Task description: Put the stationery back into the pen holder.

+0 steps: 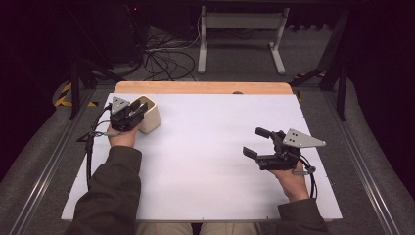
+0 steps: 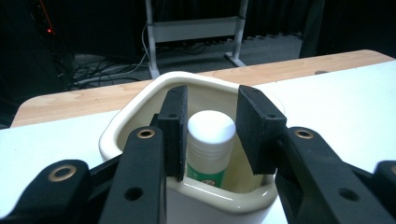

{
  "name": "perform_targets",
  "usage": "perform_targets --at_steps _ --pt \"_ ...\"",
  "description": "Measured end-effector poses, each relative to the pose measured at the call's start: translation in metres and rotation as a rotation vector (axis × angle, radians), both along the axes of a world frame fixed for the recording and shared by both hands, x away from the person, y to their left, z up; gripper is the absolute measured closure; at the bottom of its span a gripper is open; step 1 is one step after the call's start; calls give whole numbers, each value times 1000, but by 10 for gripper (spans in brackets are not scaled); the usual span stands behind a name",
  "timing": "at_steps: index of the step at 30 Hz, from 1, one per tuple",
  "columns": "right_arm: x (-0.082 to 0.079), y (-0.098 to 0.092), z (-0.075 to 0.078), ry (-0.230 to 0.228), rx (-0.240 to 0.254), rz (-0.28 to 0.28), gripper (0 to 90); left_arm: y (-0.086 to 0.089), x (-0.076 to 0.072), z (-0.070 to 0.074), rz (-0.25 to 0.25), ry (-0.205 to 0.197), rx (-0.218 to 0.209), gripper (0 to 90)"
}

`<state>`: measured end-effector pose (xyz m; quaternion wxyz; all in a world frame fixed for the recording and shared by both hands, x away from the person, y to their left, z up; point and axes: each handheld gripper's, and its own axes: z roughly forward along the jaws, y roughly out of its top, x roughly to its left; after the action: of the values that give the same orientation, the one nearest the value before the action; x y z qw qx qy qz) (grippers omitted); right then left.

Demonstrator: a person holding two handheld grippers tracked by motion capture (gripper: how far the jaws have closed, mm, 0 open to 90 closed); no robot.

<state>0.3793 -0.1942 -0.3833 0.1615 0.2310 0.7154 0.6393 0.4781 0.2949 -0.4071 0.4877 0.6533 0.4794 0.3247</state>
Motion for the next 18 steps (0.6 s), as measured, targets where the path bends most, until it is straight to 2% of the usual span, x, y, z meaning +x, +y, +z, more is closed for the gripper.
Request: perform_targets --at_steps 5,18 --pt "0 0 0 0 0 1 150 0 0 0 -4 7 -8 640" --pt "0 0 0 2 0 -1 150 3 -3 5 -11 -14 -42 580"
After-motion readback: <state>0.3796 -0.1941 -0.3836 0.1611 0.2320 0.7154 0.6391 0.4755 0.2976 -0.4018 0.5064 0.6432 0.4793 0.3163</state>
